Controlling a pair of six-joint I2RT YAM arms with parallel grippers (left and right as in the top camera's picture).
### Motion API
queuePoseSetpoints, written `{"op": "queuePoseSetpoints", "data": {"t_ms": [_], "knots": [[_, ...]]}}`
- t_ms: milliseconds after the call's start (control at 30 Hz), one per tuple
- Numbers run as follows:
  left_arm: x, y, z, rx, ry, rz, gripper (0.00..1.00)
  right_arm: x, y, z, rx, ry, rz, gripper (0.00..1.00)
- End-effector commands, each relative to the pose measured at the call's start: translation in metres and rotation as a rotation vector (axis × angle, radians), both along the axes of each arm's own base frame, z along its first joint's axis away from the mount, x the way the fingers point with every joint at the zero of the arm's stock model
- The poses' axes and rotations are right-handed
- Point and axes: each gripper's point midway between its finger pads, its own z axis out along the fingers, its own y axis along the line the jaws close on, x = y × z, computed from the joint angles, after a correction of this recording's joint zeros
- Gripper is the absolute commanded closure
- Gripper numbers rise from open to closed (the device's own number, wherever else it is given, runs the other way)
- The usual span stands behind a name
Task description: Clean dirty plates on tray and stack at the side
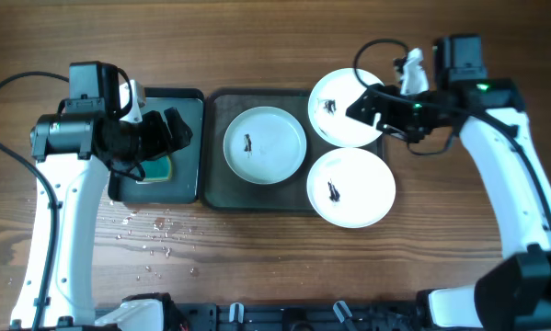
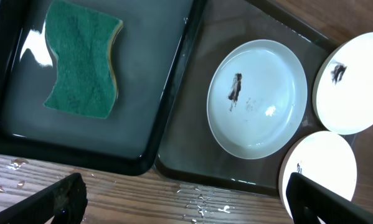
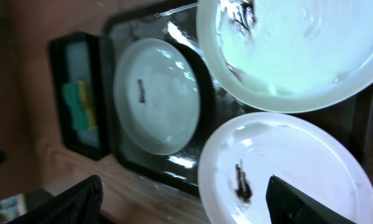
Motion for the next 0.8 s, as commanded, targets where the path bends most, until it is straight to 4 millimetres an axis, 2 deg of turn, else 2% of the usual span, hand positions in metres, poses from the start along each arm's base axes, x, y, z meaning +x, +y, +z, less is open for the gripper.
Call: {"op": "queuePoseSetpoints", "data": {"t_ms": [0,200,233,333,400,467,500,600,700,767], "knots": [[0.003,0.009,0.001,0.048,-0.009,0.000,0.12,0.003,0.006,-0.028,-0.167,0.025,0.026,0.16],[0.003,0.017,-0.001,0.094,-0.005,0.018,0.36,0.018,0.036,-0.040,-0.316,-0.097,0.095,0.16],[0.003,0.018,-0.001,0.099,-0.005,0.019,0.46,0.021,0.041,-0.040,-0.335,-0.123,0.102,0.16],[0.003,0.019,-0.001,0.102,-0.004,0.021,0.50,0.027,0.055,-0.037,-0.328,-0.173,0.121,0.18],[0.003,0.019,-0.001,0.101,-0.004,0.022,0.66,0.034,0.064,-0.035,-0.317,-0.220,0.127,0.23],[0.003,0.023,-0.003,0.109,0.006,0.066,0.95,0.038,0.067,-0.039,-0.311,-0.245,0.124,0.29],[0.003,0.028,-0.003,0.128,0.012,0.112,0.96,0.039,0.067,-0.043,-0.308,-0.254,0.123,0.35],[0.004,0.032,-0.003,0.146,0.010,0.125,0.96,0.039,0.067,-0.051,-0.308,-0.259,0.124,0.41],[0.006,0.032,-0.003,0.146,0.001,0.126,0.96,0.038,0.068,-0.058,-0.319,-0.279,0.158,0.58],[0.008,0.032,-0.003,0.146,-0.004,0.126,0.96,0.036,0.066,-0.063,-0.327,-0.275,0.172,0.66]]}}
